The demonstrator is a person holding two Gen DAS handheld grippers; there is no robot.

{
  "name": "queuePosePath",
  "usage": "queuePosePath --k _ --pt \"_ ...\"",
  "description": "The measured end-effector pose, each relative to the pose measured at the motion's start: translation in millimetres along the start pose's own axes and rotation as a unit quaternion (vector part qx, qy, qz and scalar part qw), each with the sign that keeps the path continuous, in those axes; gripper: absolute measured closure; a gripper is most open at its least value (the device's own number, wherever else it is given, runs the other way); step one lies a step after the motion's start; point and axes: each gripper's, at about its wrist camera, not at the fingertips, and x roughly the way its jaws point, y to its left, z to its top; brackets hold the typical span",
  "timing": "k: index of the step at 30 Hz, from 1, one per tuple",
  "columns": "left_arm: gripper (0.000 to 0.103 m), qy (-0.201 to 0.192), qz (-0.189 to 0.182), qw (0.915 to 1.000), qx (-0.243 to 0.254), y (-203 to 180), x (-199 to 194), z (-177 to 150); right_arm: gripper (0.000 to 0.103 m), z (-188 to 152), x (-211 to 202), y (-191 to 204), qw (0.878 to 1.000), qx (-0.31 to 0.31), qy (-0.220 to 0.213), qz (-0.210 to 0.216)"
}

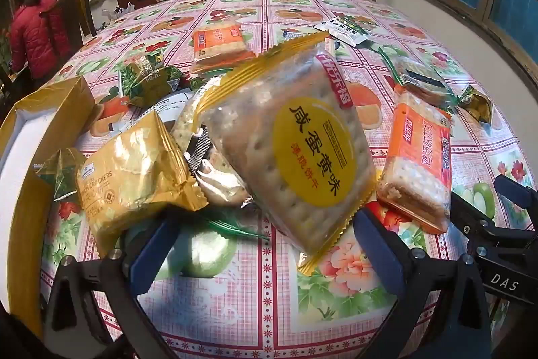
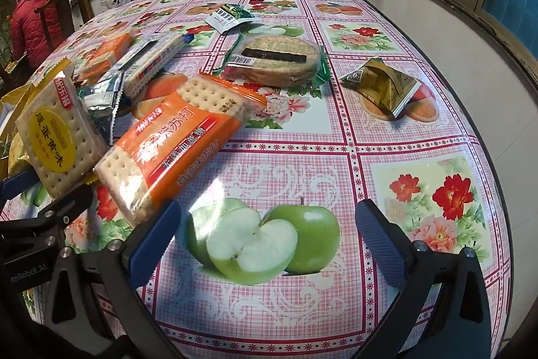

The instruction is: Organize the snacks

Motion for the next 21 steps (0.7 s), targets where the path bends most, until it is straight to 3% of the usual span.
queuePosePath --k 21 --pt "0.0 0.008 -0.002 1.0 0.002 -1.4 -2.0 -2.6 0.0 0.3 0.1 0.1 1.0 0.001 0.0 0.0"
